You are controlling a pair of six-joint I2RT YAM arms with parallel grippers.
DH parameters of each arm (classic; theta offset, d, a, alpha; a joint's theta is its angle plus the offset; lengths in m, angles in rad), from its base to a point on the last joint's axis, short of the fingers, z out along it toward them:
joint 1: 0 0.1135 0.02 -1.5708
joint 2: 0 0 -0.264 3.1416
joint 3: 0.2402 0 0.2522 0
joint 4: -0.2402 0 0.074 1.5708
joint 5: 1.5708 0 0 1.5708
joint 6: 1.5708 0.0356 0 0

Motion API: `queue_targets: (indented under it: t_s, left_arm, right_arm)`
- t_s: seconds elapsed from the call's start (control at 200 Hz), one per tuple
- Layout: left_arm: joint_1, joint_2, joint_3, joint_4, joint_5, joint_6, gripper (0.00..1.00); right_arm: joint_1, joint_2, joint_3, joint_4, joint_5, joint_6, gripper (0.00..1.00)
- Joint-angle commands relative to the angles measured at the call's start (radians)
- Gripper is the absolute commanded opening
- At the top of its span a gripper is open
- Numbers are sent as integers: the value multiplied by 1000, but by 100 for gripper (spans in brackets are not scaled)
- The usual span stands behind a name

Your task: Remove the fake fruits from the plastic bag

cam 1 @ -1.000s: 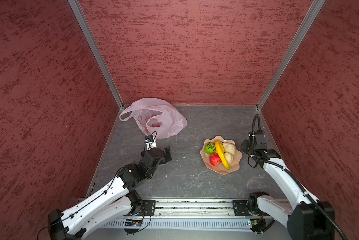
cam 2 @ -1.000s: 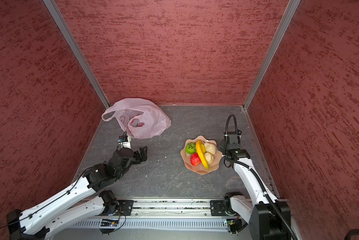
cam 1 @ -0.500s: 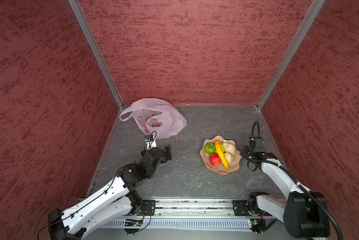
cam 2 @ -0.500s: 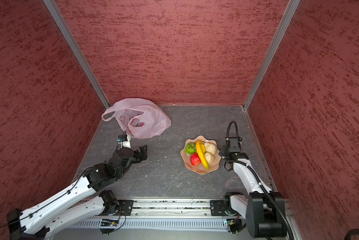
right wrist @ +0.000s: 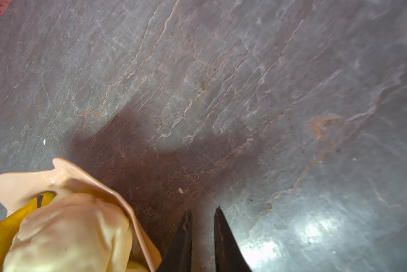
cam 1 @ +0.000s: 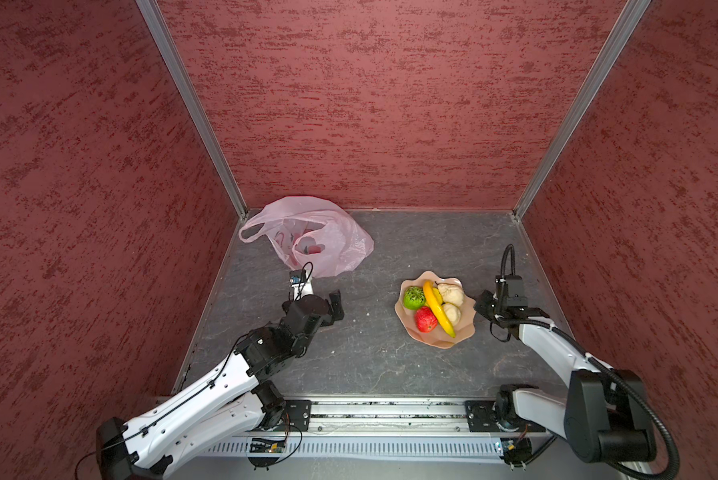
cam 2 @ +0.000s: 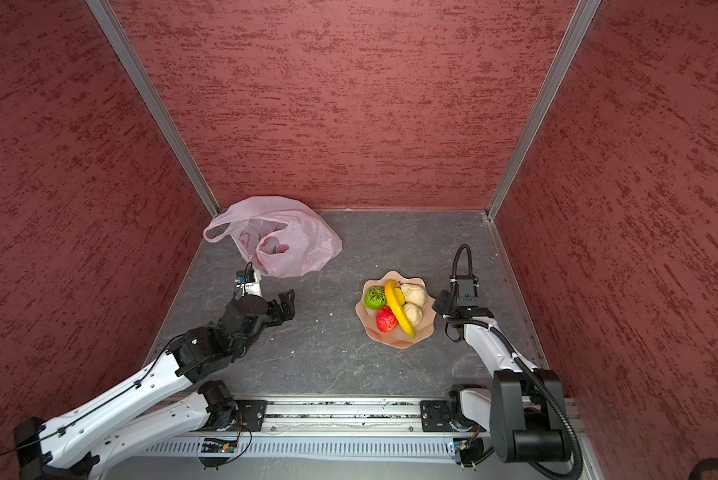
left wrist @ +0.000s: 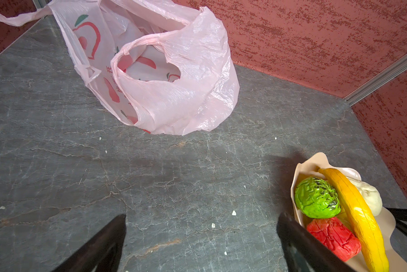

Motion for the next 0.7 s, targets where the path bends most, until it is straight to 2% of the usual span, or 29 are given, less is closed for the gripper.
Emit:
queue_targets:
  t_s: [0.0, 0.215, 0.696]
  left_arm:
    - [-4, 4, -18, 18, -14, -4, 100]
    - [-4, 12, -23, 30, -13, -5, 100]
    - [-4, -37, -44, 15, -23, -19, 100]
  right_arm:
    - [5, 6, -16, 60, -48, 32, 20]
    - [69, 36, -16, 95, -46, 68, 19]
    - [309, 190, 59, 183, -3, 171, 19]
